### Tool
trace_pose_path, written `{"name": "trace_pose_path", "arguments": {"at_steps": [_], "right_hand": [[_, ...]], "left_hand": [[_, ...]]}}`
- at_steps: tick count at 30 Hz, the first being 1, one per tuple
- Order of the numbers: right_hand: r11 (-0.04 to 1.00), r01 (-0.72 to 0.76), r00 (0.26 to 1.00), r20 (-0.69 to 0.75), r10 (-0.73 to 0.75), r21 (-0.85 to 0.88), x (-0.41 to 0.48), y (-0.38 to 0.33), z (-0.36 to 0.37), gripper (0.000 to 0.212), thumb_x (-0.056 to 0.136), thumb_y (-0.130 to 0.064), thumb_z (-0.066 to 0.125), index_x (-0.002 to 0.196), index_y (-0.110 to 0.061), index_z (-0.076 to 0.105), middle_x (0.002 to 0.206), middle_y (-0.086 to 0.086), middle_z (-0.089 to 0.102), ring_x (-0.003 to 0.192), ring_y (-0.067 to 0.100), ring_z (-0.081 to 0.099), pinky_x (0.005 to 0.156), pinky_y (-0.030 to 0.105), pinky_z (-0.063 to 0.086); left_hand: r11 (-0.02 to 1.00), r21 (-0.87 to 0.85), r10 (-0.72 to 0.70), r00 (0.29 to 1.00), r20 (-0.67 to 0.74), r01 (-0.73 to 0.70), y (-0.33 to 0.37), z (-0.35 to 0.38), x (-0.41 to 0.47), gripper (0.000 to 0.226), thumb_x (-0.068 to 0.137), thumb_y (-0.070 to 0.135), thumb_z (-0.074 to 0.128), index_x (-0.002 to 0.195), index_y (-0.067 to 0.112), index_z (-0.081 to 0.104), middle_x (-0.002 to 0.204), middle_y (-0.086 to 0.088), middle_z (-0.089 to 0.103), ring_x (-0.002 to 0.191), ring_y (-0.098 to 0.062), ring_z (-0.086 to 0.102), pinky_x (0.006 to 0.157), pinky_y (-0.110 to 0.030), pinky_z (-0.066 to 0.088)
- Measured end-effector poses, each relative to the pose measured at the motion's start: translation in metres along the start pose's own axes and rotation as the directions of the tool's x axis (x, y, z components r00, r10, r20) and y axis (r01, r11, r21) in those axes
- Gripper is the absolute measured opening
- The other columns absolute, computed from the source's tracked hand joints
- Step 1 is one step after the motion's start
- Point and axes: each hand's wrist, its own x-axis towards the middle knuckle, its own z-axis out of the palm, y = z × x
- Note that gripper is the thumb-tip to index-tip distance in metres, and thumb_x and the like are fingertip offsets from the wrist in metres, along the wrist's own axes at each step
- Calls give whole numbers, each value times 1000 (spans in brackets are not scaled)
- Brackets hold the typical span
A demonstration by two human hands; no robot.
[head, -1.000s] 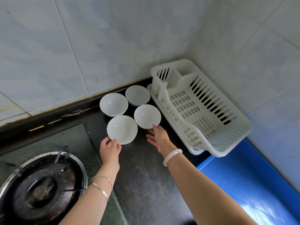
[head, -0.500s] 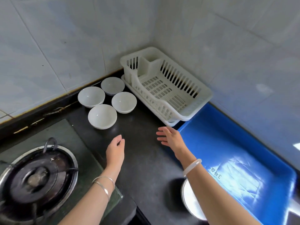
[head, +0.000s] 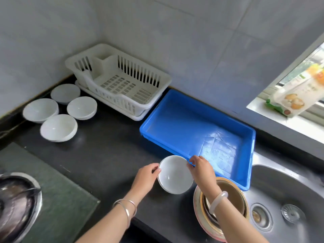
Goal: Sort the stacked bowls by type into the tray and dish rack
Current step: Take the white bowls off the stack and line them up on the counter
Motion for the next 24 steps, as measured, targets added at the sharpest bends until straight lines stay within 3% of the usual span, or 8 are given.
{"name": "trace_pose_path", "arguments": {"at_steps": [2,6,9,15,19,22,24], "right_hand": [[1000,-21,1000,3,21,-16,-4,5,2,21,90,-29,57,101,-12,59,101,5,61,90,28,58,65,28,35],[997,-55,998,8,56,-55,-8,5,8,15,86,-26,59,82,-12,56,90,11,66,76,30,54,61,28,35],[996,-30,1000,-7,29,-80,-5,4,9,15,89,-21,54,91,-8,59,93,14,65,83,33,59,62,27,36],[990,56,996,-59,-64,-130,-7,7,7,23,95,-20,44,114,-14,55,99,14,65,91,35,62,64,28,37],[998,53,994,-96,-57,-45,-10,7,1,23,94,-20,46,114,-15,58,93,17,67,88,37,61,63,30,38],[995,-9,994,-107,20,101,-8,11,-8,21,92,-19,50,109,-16,62,96,15,69,90,35,60,65,29,39],[966,-60,992,-93,86,251,-5,15,-17,18,90,-18,53,104,-15,64,95,13,70,85,33,62,71,31,49]], "left_hand": [[1000,1,-19,1000,23,19,-2,10,-3,37,92,28,52,129,25,52,120,7,62,107,-12,56,83,-24,41],[998,-53,-34,999,18,35,-4,15,-3,36,92,25,51,127,28,51,108,11,60,99,-12,56,84,-29,50],[991,-122,-56,998,23,58,-3,15,-3,34,92,22,51,126,25,53,106,9,60,103,-16,59,91,-37,53],[935,-330,-116,991,71,133,-5,14,-7,28,94,17,49,121,20,56,102,5,64,91,-11,63,67,-16,51],[898,-401,-152,983,104,182,-5,14,-7,29,95,16,49,123,20,55,106,2,66,95,-14,65,73,-21,53],[856,-467,-178,975,131,219,-4,14,-7,29,95,17,49,124,22,52,99,9,65,90,-11,65,65,-18,53],[837,-491,-193,969,151,243,-3,14,-7,33,95,19,50,127,25,49,100,9,63,89,-11,65,61,-17,54]]}}
